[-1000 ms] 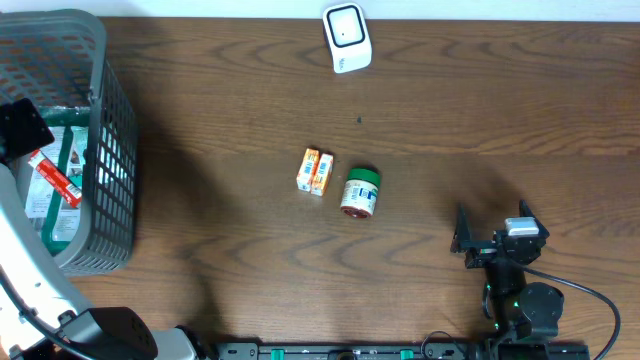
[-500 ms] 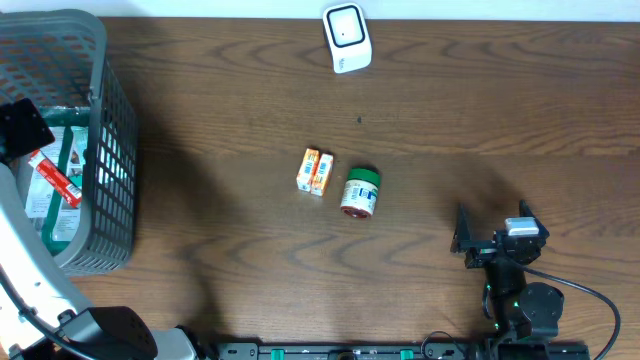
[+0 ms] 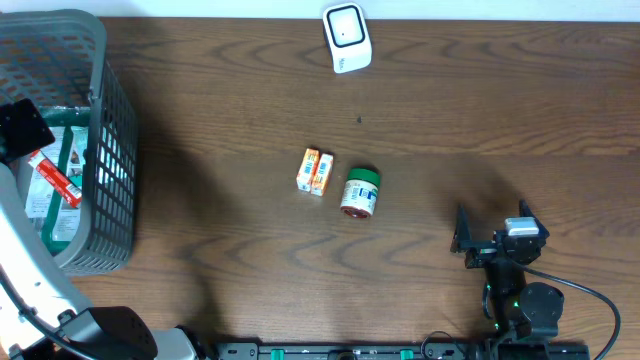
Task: Scan the item barcode
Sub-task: 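Release the orange boxes beside the jar and return the left gripper to the basket, then reach into the basket and grasp the light green packet with the left gripper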
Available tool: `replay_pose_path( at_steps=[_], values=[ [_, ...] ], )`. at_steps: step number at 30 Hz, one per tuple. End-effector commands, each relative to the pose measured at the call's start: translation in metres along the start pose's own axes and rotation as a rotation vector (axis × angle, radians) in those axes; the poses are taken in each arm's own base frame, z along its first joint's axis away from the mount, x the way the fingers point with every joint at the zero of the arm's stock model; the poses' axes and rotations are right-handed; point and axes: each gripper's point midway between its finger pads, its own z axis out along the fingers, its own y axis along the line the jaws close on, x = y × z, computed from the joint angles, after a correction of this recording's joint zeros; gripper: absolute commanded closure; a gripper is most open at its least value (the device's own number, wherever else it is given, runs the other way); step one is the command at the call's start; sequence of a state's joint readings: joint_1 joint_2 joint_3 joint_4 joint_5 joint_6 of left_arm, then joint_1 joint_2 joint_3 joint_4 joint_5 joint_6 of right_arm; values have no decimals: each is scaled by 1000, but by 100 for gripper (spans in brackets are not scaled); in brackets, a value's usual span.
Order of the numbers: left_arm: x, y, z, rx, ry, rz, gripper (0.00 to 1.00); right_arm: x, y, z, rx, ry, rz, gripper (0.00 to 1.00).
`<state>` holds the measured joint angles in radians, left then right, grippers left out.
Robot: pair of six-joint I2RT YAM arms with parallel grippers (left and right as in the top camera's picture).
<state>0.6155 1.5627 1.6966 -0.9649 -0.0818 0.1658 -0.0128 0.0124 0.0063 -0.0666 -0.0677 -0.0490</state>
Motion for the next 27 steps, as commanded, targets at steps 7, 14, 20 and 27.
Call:
replay_pose_path(
  at_steps=[7,14,20,27],
  values=[
    [-1,3,3,-9,7,13,0,0,-2,0,8,-1,-11,1],
    [-15,-24,0,152,-57,7,1,0,-2,0,8,-1,-11,1],
    [-23,-66,-12,406,-103,14,1,0,-2,0,8,0,-11,1],
    [-31,-55,22,333,-78,-91,0,0,-2,0,8,-1,-11,1]
  ],
)
